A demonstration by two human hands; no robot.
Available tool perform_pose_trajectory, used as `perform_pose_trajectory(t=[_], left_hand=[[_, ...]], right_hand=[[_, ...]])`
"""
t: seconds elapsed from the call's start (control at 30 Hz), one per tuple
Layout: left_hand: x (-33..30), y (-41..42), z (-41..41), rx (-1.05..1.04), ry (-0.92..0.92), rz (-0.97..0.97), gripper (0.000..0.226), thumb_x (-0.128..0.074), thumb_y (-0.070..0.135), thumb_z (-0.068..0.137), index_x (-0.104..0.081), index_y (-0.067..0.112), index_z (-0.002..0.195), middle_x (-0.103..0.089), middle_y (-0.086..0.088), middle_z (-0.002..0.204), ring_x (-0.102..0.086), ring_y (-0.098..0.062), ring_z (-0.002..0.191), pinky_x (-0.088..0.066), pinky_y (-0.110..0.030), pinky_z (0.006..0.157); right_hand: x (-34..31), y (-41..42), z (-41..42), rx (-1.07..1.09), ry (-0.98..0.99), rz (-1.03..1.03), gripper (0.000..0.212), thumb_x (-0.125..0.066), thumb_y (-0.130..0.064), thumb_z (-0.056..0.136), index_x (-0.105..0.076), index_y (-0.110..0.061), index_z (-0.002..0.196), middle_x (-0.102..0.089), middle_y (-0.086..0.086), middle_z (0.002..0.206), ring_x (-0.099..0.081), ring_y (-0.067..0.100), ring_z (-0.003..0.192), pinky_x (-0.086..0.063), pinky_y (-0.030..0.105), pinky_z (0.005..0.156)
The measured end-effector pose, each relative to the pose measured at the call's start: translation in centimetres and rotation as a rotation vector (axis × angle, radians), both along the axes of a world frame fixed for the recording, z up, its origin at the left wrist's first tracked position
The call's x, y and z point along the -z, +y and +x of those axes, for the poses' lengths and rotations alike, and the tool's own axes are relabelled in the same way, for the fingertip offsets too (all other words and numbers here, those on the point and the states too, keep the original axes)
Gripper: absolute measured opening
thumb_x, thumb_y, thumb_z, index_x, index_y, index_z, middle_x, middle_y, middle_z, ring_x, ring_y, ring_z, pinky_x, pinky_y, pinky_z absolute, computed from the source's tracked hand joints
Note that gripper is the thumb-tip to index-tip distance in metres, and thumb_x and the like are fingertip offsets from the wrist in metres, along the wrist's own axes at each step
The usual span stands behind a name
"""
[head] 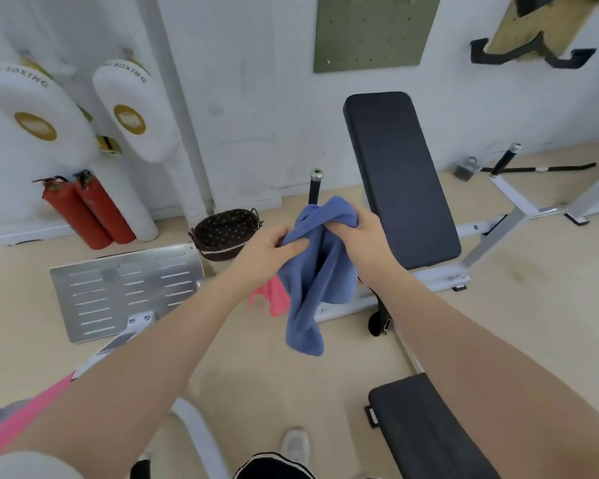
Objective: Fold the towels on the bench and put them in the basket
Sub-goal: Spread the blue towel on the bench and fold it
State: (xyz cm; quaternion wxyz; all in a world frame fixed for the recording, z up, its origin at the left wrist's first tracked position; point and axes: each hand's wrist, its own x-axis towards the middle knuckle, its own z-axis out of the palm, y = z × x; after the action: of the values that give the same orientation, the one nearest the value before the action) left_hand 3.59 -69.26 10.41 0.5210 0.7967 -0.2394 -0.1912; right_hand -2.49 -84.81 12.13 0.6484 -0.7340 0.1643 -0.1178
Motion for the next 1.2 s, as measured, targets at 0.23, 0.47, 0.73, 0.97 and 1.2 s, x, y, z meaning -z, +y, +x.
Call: perform_pose_trajectory(t=[0.23, 0.47, 0.73, 0.97, 1.2], left_hand=[[-1.1, -11.8, 6.9, 0.113, 0.073, 0.051, 0.02, -0.059, 0.018, 0.09, -0.06, -0.002, 0.086, -0.049, -0.007, 0.076, -0.044, -0.015, 0.072, -0.036, -0.027, 0.069], [-1.4, -22.7, 12.8, 0.152, 0.028, 0.166, 0.022, -0.065, 0.03, 0.084, -0.054, 0.015, 0.072, -0.047, 0.002, 0.066, -0.044, -0.01, 0.062, -0.035, -0.02, 0.06], [2.4, -29.5, 19.3, 0.22, 0.276, 0.151, 0.022, -0.053, 0.029, 0.091, -0.06, 0.008, 0.096, -0.059, -0.002, 0.088, -0.055, -0.016, 0.085, -0.046, -0.032, 0.087], [7.1, -34.7, 24.0, 0.332, 0.236, 0.381, 0.015, -0.052, 0.022, 0.089, -0.046, 0.018, 0.076, -0.044, 0.002, 0.07, -0.039, -0.013, 0.066, -0.035, -0.025, 0.063], [9.6, -41.7, 29.9, 0.044, 0.335, 0.326, 0.021, -0.034, 0.008, 0.092, -0.042, 0.015, 0.074, -0.037, -0.002, 0.068, -0.033, -0.016, 0.065, -0.029, -0.028, 0.066]], right_hand=[[-0.2, -12.5, 4.0, 0.166, 0.076, -0.095, 0.012, -0.053, -0.008, 0.089, -0.05, 0.003, 0.088, -0.041, 0.007, 0.072, -0.038, 0.016, 0.069, -0.032, 0.022, 0.058], [-0.4, -23.2, 10.0, 0.164, 0.029, -0.147, 0.016, -0.049, -0.006, 0.091, -0.049, 0.009, 0.097, -0.042, 0.017, 0.078, -0.039, 0.017, 0.075, -0.036, 0.023, 0.061], [1.6, -30.2, 15.4, 0.311, 0.092, 0.005, 0.016, -0.043, -0.011, 0.095, -0.053, -0.002, 0.102, -0.057, 0.003, 0.089, -0.053, 0.014, 0.08, -0.045, 0.024, 0.073], [4.3, -36.5, 19.4, 0.615, 0.126, 0.395, 0.018, -0.039, -0.023, 0.099, -0.055, -0.021, 0.093, -0.059, -0.006, 0.086, -0.056, 0.005, 0.079, -0.043, 0.023, 0.066], [8.0, -46.2, 23.4, 0.676, 0.377, 0.452, 0.021, -0.043, -0.032, 0.097, -0.053, -0.021, 0.083, -0.057, 0.0, 0.082, -0.055, 0.015, 0.076, -0.044, 0.031, 0.068]])
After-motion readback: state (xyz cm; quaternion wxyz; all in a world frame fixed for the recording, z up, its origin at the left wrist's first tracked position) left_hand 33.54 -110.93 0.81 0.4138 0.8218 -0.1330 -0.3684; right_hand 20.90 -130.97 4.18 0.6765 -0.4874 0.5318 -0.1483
